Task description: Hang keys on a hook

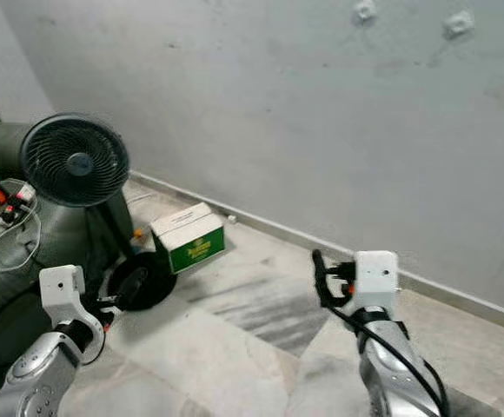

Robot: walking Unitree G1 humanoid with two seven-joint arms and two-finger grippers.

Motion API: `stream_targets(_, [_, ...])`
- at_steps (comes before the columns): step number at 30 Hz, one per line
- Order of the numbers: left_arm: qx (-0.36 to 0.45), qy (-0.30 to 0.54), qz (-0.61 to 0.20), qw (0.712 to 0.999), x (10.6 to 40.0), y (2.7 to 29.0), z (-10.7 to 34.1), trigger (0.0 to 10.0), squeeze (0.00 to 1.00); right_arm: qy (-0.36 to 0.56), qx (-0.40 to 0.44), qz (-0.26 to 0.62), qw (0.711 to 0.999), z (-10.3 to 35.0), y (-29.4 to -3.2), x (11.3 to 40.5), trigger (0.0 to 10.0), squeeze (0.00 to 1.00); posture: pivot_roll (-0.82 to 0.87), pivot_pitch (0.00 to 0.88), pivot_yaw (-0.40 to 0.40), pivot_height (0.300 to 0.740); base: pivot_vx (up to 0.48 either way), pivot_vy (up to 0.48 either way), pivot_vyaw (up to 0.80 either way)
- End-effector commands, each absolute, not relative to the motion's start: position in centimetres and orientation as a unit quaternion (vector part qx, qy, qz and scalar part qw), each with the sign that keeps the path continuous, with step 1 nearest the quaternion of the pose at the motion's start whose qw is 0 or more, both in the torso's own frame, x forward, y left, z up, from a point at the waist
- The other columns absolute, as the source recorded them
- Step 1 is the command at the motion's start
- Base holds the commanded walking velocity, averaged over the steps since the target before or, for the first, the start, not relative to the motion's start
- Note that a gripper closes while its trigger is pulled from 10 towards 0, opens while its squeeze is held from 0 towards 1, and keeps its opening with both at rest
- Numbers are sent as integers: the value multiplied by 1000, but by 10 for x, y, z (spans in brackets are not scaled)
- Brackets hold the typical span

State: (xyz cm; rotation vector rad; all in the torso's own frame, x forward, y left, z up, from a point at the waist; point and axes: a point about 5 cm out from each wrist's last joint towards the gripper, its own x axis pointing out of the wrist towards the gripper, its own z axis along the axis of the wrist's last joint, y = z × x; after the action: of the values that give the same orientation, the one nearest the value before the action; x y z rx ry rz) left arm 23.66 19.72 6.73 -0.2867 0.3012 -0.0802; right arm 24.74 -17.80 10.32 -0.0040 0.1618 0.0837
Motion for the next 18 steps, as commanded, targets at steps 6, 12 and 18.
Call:
stream_targets(6, [-139, 150, -52, 977, 239, 194, 70, 10000, 0, 84, -6, 31, 996, 103, -185, 244, 10000, 0, -52, 59, 69, 740, 0, 480, 0])
stream_targets(12, [-135, 151, -52, 978, 241, 197, 71, 10000, 0, 83, -8, 29, 996, 104, -186, 244, 10000, 0, -53, 57, 69, 740, 0, 480, 0])
stream_targets(18, [-135, 154, -52, 978, 243, 198, 72, 10000, 0, 82, -8, 28, 996, 105, -187, 245, 10000, 0, -56, 63, 70, 740, 0, 480, 0])
